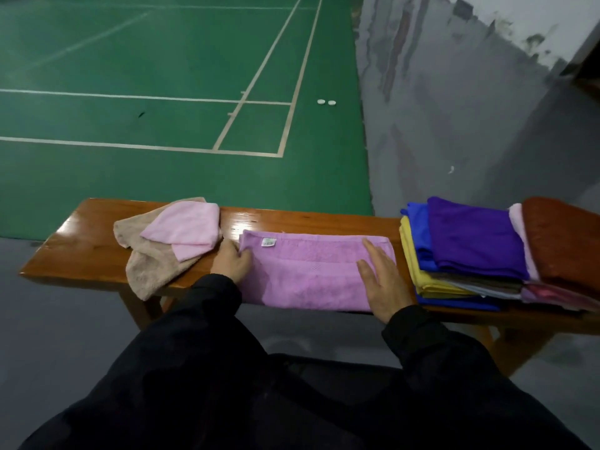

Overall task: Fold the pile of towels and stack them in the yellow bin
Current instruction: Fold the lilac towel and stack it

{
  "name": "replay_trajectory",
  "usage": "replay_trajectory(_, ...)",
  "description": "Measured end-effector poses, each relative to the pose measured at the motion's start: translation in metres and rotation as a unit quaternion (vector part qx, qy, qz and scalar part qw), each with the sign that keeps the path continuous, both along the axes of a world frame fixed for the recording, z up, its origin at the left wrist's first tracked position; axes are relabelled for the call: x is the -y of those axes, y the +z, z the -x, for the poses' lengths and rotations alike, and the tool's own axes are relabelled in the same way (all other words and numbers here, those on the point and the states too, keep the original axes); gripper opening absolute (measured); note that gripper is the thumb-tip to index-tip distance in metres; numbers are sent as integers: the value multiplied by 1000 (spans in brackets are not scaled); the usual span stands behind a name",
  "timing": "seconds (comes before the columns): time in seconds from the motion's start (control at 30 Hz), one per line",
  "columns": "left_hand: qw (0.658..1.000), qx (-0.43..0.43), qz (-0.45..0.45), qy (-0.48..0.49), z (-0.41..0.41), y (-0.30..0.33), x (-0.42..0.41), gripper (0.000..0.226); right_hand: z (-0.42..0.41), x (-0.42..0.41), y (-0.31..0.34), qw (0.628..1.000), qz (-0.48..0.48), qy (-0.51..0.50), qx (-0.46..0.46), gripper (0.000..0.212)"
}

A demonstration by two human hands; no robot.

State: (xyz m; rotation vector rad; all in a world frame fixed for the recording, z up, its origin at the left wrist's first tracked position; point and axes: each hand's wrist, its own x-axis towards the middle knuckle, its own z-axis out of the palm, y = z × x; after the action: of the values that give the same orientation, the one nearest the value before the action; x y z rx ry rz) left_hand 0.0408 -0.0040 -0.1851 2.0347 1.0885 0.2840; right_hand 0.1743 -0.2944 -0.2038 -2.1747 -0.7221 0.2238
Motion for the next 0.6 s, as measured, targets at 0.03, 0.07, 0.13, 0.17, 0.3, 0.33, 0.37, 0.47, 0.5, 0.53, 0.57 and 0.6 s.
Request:
replay_trajectory(0.03, 999, 31, 13, 1, 0, 3, -3, 16, 3, 6, 0, 1000, -26, -10, -5, 84)
replay_trajectory(0.07, 998, 64, 29, 1, 0, 7, -4, 18, 5, 12, 0, 999, -50, -20, -9, 81)
replay_trajectory(0.13, 991, 124, 59, -12, -6, 21, 0, 22, 9, 21, -2, 994, -96, -40, -13, 75)
replay_trajectory(0.17, 987, 147, 62, -34, -12, 27, 5, 24, 10, 24, 0, 991, -121, -49, -12, 71)
replay_trajectory(0.3, 973, 179, 42, -140, -53, 54, 53, 31, 10, 31, 18, 977, -198, -82, -8, 68)
replay_trajectory(0.33, 971, 175, 37, -157, -64, 59, 68, 31, 11, 33, 23, 973, -216, -86, -10, 69)
replay_trajectory(0.37, 971, 165, 30, -170, -76, 61, 84, 31, 12, 36, 26, 968, -234, -87, -14, 69)
replay_trajectory(0.47, 971, 134, 17, -197, -105, 61, 131, 32, 18, 47, 34, 958, -269, -96, -17, 65)
replay_trajectory(0.5, 970, 131, 12, -206, -112, 57, 146, 32, 19, 52, 36, 956, -275, -101, -12, 64)
replay_trajectory(0.53, 967, 132, 5, -216, -118, 53, 162, 32, 19, 57, 37, 954, -280, -107, -2, 61)
replay_trajectory(0.57, 965, 129, -3, -230, -123, 46, 176, 32, 20, 62, 37, 952, -285, -113, 8, 59)
replay_trajectory(0.6, 959, 121, -8, -255, -127, 39, 189, 35, 20, 66, 36, 950, -289, -117, 14, 57)
